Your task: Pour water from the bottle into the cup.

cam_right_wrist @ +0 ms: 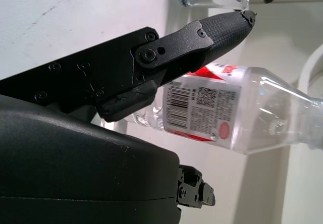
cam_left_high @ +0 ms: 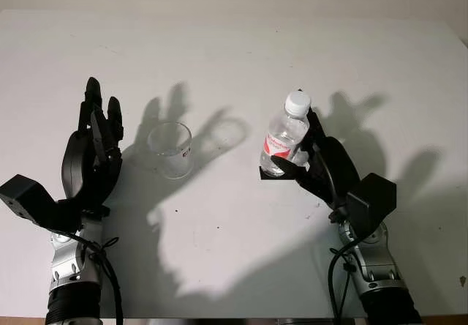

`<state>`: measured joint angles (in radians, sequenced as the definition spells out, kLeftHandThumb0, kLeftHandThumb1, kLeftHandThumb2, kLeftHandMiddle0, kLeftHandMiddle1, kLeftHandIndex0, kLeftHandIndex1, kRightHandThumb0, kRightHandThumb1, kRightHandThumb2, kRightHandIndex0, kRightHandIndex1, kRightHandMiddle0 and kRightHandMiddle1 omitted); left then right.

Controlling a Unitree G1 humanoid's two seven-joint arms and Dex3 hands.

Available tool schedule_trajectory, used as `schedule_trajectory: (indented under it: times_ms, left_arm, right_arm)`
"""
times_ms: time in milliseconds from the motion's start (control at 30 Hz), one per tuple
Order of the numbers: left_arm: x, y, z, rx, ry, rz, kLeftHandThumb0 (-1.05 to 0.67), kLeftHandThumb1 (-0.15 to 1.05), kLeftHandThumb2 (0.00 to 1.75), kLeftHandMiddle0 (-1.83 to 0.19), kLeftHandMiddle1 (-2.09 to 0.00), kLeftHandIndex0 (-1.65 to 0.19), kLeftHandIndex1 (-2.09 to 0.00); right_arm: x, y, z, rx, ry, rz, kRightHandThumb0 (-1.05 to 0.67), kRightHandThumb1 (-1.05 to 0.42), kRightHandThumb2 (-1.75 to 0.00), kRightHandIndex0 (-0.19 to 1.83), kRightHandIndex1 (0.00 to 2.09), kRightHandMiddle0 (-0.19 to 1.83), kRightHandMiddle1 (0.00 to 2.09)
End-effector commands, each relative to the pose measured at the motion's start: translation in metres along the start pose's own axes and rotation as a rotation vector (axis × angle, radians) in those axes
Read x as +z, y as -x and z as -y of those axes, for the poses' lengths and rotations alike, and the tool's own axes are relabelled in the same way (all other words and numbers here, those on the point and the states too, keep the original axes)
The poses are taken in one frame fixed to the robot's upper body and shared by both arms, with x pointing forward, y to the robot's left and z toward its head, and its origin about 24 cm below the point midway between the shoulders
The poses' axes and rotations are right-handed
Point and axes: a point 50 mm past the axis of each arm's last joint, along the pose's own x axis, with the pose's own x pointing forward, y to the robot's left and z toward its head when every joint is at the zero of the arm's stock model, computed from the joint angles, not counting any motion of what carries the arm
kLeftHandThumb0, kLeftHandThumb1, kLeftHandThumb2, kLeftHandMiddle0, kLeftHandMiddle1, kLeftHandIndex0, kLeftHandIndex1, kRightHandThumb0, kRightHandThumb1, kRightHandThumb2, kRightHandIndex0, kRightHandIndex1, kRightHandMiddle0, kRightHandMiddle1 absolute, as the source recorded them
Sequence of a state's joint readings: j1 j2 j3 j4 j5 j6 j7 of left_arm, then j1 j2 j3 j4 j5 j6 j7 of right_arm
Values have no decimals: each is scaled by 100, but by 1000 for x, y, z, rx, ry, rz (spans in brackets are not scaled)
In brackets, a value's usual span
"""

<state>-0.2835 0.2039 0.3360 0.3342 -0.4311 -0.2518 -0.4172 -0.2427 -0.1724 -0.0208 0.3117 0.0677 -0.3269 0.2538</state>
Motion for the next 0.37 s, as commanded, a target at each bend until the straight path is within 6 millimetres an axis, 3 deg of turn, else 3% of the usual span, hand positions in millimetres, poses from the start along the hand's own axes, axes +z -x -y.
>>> schedule_trajectory:
  times_ms: [0, 333]
  left_arm:
    - [-2, 1, 0, 3, 14, -2, -75, 105, 67, 19, 0, 19, 0]
    - [-3, 2, 0, 6, 19, 4, -75, 105, 66, 19, 0, 19, 0]
  right_arm:
    - [9, -4, 2, -6, -11, 53, -96, -97, -5, -19, 0, -19, 0]
    - [11, -8, -2, 43, -1, 95, -97, -100, -6, -19, 0, -19, 0]
